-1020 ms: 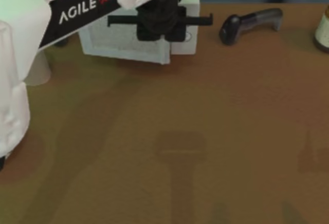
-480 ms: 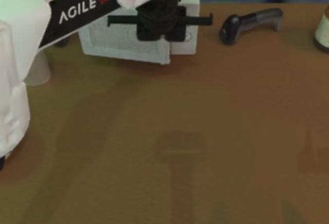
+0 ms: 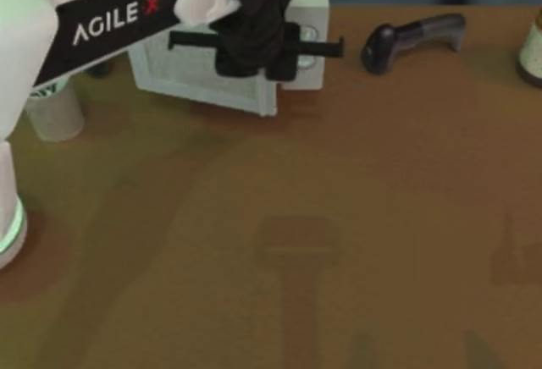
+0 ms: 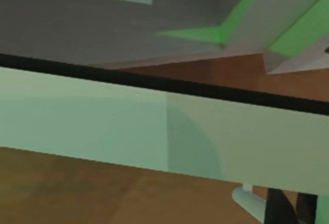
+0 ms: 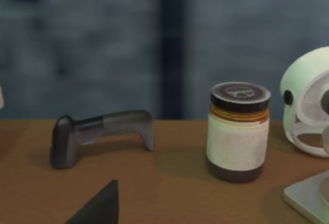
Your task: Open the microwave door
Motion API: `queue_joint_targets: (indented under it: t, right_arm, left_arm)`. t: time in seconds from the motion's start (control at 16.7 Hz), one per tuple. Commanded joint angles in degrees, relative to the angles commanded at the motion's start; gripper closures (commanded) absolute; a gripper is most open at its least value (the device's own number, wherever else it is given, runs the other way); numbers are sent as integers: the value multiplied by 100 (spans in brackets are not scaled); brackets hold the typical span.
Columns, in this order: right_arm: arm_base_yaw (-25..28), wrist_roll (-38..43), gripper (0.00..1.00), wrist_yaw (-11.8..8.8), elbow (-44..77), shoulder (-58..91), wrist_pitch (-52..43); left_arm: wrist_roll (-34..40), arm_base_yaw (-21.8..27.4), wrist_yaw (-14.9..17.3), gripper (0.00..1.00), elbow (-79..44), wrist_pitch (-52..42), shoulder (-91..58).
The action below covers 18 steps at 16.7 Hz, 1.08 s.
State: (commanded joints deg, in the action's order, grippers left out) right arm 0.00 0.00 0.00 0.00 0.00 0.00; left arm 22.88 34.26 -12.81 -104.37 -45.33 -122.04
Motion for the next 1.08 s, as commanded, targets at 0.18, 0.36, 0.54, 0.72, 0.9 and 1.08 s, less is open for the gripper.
queue_joint_targets:
  t: [0.18,0.36,0.54,0.72,0.9,1.08]
  right_arm:
    - [0,0,0,0,0,0,0]
    - [0,0,0,0,0,0,0]
    - [0,0,0,0,0,0,0]
    - [0,0,0,0,0,0,0]
    - [0,0,0,0,0,0,0]
    - [0,0,0,0,0,0,0]
  left_arm:
    - [-66,-11,31,100,74,81,90]
    - [-66,-11,31,100,74,81,90]
    - [-66,-11,31,100,74,81,90]
    - [-66,-11,31,100,74,81,90]
    - [-66,-11,31,100,74,81,90]
    - [-66,-11,31,100,74,81,90]
